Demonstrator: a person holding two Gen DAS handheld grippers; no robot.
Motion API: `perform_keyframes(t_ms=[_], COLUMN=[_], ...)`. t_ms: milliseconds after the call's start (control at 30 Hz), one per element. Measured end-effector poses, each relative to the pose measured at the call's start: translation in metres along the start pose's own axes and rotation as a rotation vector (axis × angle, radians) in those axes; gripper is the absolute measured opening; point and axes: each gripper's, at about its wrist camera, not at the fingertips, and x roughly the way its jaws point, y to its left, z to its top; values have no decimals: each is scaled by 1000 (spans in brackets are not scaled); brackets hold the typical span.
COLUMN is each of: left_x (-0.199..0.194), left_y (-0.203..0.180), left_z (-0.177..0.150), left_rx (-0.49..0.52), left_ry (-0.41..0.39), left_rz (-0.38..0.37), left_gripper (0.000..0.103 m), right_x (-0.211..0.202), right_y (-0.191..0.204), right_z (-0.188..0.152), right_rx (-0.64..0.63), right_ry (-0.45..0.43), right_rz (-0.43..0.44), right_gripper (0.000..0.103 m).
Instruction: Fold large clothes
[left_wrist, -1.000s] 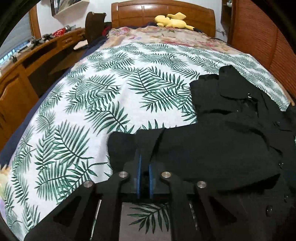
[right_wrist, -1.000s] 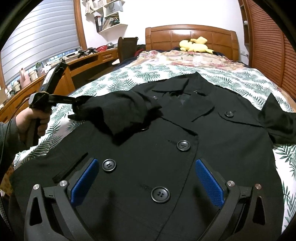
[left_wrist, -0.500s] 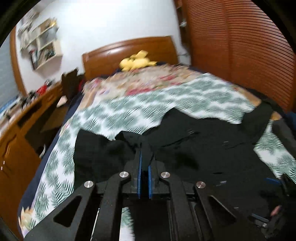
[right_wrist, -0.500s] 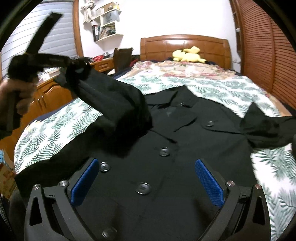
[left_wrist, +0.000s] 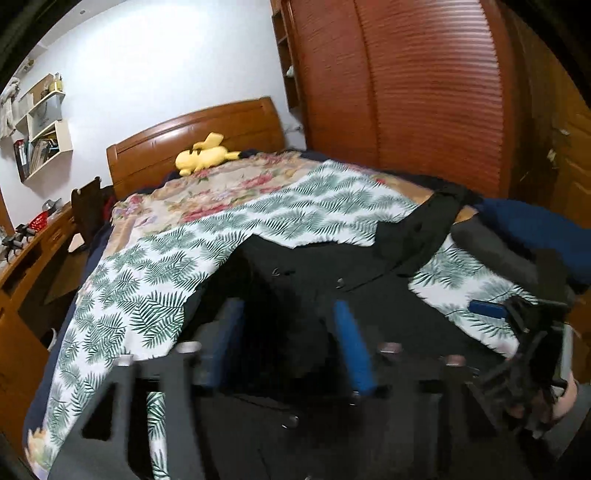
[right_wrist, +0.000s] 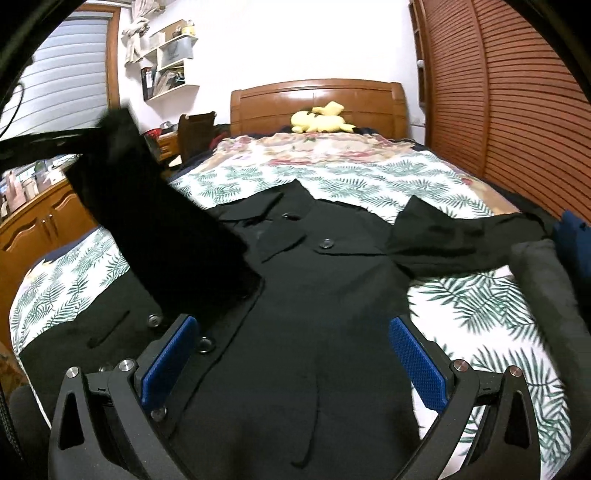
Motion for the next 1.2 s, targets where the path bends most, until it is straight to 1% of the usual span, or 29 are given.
perform_keyframes(t_ms=[33, 67, 167, 367, 600, 700, 767, 933, 1033, 1100, 1167, 1200], left_x=[-8, -12, -26, -39, -47, -52, -57, -66, -71, -75, -79, -81], left_y=[-1, -2, 1, 15, 54, 73, 85, 109, 121, 127, 133, 136], left_z=[-3, -5, -19, -56, -104, -122, -134, -165, -183, -192, -200, -204], left_rx=[-2, -4, -30, -74, -149, -195, -225, -287, -314, -318, -318, -317], left_ry=[-18, -26, -36, -28, 14, 26, 26, 40, 50, 54, 57, 60], left_rz=[-9, -13, -20, 6, 62, 72, 79, 95, 103, 113, 121, 128], left_gripper=[74, 76, 76, 76, 76, 76, 76, 76, 76, 76, 76, 76], right_x=[-2, -4, -6, -3, 9, 19, 28, 52, 79, 98, 120, 132], right_y=[1, 3, 7, 19, 57, 78, 95, 143, 163, 174, 187, 193], right_z=[0, 0, -1, 5, 15, 19, 22, 23, 27, 29, 32, 35], right_rx=[0, 2, 11, -11, -63, -101, -140, -242, -290, -310, -353, -369], right_ry=[-2, -4, -5, 8, 25, 44, 57, 92, 130, 156, 184, 198], right_rz=[-3, -5, 1, 32, 100, 142, 177, 237, 264, 278, 273, 269], right_gripper=[103, 103, 103, 103, 102, 99, 93, 85, 79, 77, 71, 71])
